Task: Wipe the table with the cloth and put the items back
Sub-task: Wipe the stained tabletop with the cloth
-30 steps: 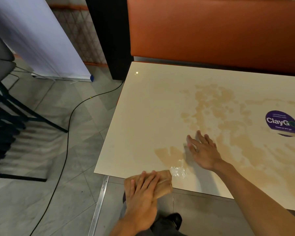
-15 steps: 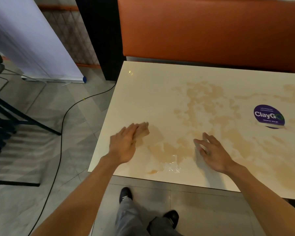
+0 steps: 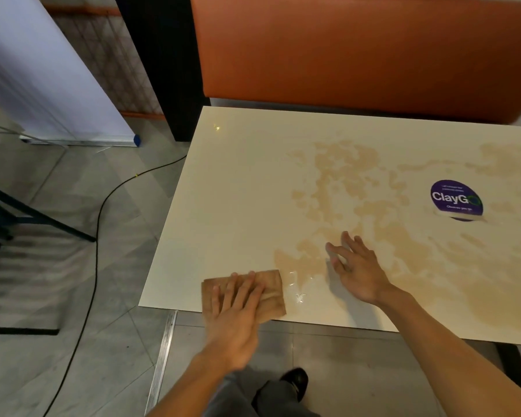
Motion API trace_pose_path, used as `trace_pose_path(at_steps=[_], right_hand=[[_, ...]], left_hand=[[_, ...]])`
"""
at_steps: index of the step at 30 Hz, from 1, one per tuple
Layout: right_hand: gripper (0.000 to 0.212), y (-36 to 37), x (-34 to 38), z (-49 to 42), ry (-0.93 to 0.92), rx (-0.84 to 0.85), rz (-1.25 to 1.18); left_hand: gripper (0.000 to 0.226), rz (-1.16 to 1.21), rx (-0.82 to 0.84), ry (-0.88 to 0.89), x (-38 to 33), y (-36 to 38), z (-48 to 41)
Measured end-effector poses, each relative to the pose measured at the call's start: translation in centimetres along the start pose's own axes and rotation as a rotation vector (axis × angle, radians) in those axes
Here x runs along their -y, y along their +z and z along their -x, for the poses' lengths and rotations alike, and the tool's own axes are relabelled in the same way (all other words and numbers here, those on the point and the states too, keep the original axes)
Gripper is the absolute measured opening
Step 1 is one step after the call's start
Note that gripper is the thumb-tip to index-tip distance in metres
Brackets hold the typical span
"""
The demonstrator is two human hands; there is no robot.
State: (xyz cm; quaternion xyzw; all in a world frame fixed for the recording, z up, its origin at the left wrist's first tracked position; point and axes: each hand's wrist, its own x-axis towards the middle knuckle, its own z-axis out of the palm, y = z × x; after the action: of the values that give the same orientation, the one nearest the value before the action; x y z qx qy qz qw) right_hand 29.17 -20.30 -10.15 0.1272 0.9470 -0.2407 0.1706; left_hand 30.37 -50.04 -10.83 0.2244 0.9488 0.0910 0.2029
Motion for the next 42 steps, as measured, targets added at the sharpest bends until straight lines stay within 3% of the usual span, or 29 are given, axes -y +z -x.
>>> trace_pose_path(at_steps=[14,16,18,20,23,26,29,31,42], right_hand=[[0.043,0.1,-0.5,0.2,-0.028,0.018,-0.011],[0.044,-0.1,-0.3,0.2,-0.044,0.031,-0.018],[0.044,-0.3,-0.1,0.1,-0.059,0.039,-0.026],[0.042,-0.7,-0.3,0.3,-0.059,0.043,-0.062],[0.038,-1.6,-0.9,0.8,-0.032,0.011,-0.139],[0.037,-2.1,-2.0,1.3,-0.035,-0.034,-0.014],[0.042,-1.9,-3.1,2.2,-0.035,0.009,0.025],[0.044,-1.8,-3.5,2.5,-0.035,0.03,0.006],[0.041,-1.8,-3.0,2.9,0.01,0.037,-0.014]], left_hand=[[0.077,0.111,0.139,0.078,-2.8,-0.6,4.9],[0.068,0.244,0.19,0.102,-2.0,-2.3,4.6],[0.043,0.507,0.242,0.059,-0.9,-5.0,3.4],[0.025,0.582,0.204,0.021,-0.3,-7.7,1.1],[0.034,0.461,-0.022,0.044,-0.6,-10.5,-3.3],[0.055,0.213,-0.187,0.093,-1.5,-10.5,-7.4],[0.066,-0.052,-0.052,0.094,-2.0,-7.3,-9.0],[0.071,-0.057,0.02,0.087,-2.0,-4.9,-8.4],[0.079,-0.118,0.033,0.228,-5.4,0.8,-0.6]])
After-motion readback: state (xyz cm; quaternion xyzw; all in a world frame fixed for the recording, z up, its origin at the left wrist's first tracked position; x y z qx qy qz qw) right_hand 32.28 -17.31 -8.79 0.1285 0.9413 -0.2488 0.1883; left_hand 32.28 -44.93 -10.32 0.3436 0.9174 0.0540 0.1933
